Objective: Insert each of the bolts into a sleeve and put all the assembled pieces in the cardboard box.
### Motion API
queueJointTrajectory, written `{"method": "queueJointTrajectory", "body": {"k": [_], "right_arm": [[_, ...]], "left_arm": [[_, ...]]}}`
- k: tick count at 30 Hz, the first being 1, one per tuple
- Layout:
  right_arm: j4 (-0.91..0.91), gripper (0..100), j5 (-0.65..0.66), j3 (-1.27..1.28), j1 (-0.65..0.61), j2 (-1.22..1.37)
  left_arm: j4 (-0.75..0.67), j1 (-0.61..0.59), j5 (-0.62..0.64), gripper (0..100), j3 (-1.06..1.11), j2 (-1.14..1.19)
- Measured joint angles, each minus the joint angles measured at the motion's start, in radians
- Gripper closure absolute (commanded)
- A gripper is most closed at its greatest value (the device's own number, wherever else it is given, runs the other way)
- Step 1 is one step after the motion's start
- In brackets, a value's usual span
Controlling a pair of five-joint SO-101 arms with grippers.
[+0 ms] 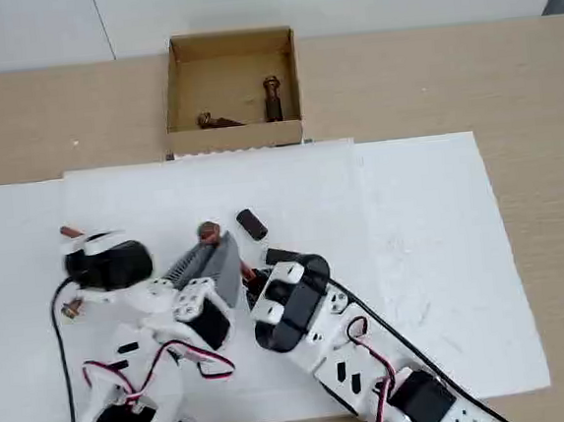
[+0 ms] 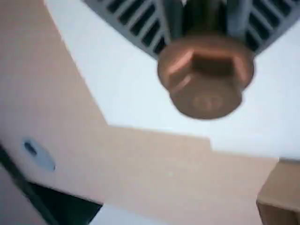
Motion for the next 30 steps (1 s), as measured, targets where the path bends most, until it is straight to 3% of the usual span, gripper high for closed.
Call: {"method": "queueJointTrajectory", "body": {"k": [10,22,30], "right_arm": [[-0.035,99.5,0.023,-0.008,0.008,0.000],[-0.043,99.5,0.023,-0.003,0.000,0.003],[-0.043,99.5,0.023,-0.003,0.005,0.003]], "left_arm": [[0.084,0.141,-0.060,100,0.008,0.000],[0.190,0.150,-0.129,99,-0.008,-0.006],[0.192,0.144,-0.169,79,-0.003,-0.006]]}}
